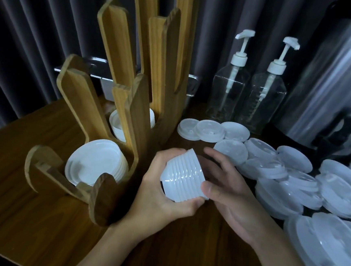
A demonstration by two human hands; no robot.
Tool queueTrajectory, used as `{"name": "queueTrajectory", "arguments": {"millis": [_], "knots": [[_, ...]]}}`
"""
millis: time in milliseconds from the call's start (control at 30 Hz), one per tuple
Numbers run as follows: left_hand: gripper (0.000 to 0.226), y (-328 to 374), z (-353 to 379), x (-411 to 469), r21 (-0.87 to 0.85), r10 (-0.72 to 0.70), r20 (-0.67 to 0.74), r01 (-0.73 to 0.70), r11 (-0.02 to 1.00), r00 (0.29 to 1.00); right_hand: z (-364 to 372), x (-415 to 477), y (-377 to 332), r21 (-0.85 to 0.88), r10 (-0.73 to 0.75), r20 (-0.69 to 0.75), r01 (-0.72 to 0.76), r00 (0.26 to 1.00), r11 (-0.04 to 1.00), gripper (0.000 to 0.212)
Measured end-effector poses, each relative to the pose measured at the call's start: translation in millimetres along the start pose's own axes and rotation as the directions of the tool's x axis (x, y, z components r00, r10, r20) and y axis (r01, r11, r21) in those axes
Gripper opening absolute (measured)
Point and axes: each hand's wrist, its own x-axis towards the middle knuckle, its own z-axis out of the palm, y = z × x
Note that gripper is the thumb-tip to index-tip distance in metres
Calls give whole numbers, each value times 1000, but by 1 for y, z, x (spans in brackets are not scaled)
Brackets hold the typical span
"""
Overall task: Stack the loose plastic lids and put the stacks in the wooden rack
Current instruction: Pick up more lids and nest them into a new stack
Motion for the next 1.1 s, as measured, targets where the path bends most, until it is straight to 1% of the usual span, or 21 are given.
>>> {"name": "queueTrajectory", "arguments": {"millis": [200,333,400,567,767,833,933,967,1033,1100], "knots": [[79,-1,-1,-1,-9,4,11,-3,1000,1000,-3,0,0,-148,-3,15,5,1000,989,92],[79,-3,0,-2,58,24,19,-25,998,1000,1,-1,0,-232,10,-28,-17,1000,972,101],[80,-5,0,-3,100,47,27,-50,994,999,4,-1,-2,-263,25,-21,-30,999,964,104],[84,-6,1,-2,128,88,48,-94,987,995,8,-3,-4,-283,20,-5,-20,1000,959,91],[81,-2,1,-3,104,93,-15,-91,990,996,10,-4,-7,-238,17,2,-16,1000,971,88],[80,2,2,-2,84,87,-36,-84,993,996,9,-6,-10,-215,24,17,-19,1000,976,77],[78,11,0,-2,0,41,-89,-41,999,995,6,-7,-14,-157,17,20,-14,1000,987,36],[77,15,-2,-2,-30,19,-114,-22,999,993,6,-9,-15,-134,13,18,-11,1000,991,30],[78,23,-4,-1,-61,10,-161,-20,998,987,6,-15,-19,-107,-4,21,6,1000,994,30],[78,34,-6,1,-82,38,-194,-55,995,980,9,-23,-26,-176,-59,16,61,998,982,34]]}}
